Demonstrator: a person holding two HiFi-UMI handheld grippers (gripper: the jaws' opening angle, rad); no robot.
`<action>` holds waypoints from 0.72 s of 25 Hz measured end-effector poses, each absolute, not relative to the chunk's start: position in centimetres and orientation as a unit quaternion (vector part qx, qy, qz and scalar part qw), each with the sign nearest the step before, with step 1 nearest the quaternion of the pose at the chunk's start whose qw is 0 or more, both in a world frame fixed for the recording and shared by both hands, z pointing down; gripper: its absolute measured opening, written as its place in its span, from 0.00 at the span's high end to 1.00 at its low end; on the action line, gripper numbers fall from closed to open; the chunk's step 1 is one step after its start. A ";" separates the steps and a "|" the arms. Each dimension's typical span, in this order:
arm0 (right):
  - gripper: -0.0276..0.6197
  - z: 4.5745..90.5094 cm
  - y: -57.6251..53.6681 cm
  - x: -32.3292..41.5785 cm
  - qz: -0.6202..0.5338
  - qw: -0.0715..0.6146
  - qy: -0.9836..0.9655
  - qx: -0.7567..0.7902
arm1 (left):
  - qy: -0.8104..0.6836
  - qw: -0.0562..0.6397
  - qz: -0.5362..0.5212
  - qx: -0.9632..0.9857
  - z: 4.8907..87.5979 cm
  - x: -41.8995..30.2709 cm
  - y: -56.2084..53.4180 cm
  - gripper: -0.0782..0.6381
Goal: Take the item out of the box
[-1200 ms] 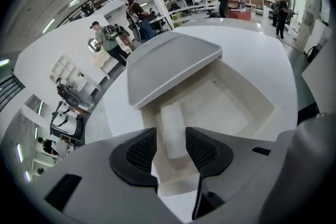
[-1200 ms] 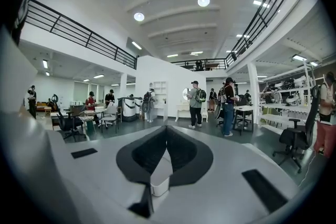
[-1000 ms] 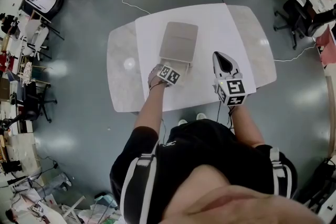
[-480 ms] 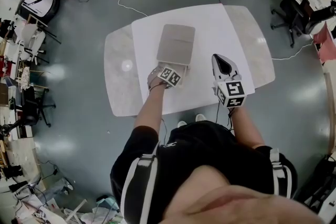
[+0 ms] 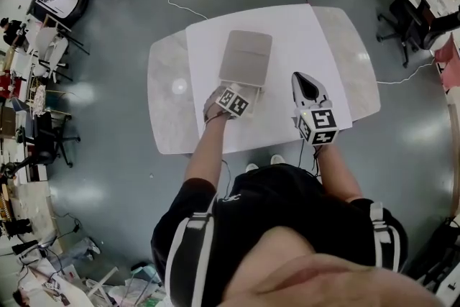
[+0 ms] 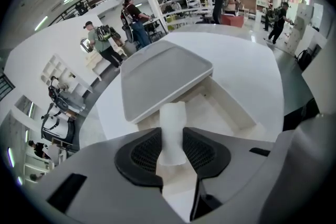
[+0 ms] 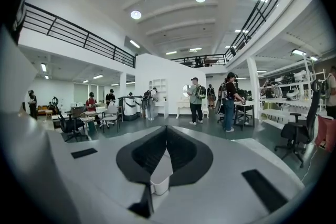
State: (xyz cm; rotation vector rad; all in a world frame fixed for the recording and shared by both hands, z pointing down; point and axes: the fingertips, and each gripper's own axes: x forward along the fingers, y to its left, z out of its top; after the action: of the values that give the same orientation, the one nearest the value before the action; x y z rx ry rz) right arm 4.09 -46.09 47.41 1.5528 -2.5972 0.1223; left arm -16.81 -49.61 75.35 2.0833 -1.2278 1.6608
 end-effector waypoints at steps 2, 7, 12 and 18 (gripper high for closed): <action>0.94 47.3 -45.9 3.6 0.041 0.052 -0.860 0.506 | -0.418 0.104 0.557 0.710 74.4 -16.7 -49.1 0.70; 0.94 47.0 -45.4 2.3 0.044 0.046 -0.871 0.487 | -0.447 0.098 0.525 0.718 70.7 -16.6 -48.2 0.70; 0.94 46.8 -44.7 1.0 0.045 0.039 -0.879 0.473 | -0.498 0.082 0.463 0.729 65.8 -16.6 -47.6 0.70; 0.94 46.8 -44.3 -0.8 0.047 0.033 -0.890 0.452 | -0.579 0.074 0.350 0.733 58.4 -17.6 -47.3 0.70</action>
State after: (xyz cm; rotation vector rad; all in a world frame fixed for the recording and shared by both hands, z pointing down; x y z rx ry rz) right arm -0.82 -44.25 46.84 1.3903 -2.7402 0.1459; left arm -17.57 -47.25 58.43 2.1994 -1.7385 1.0498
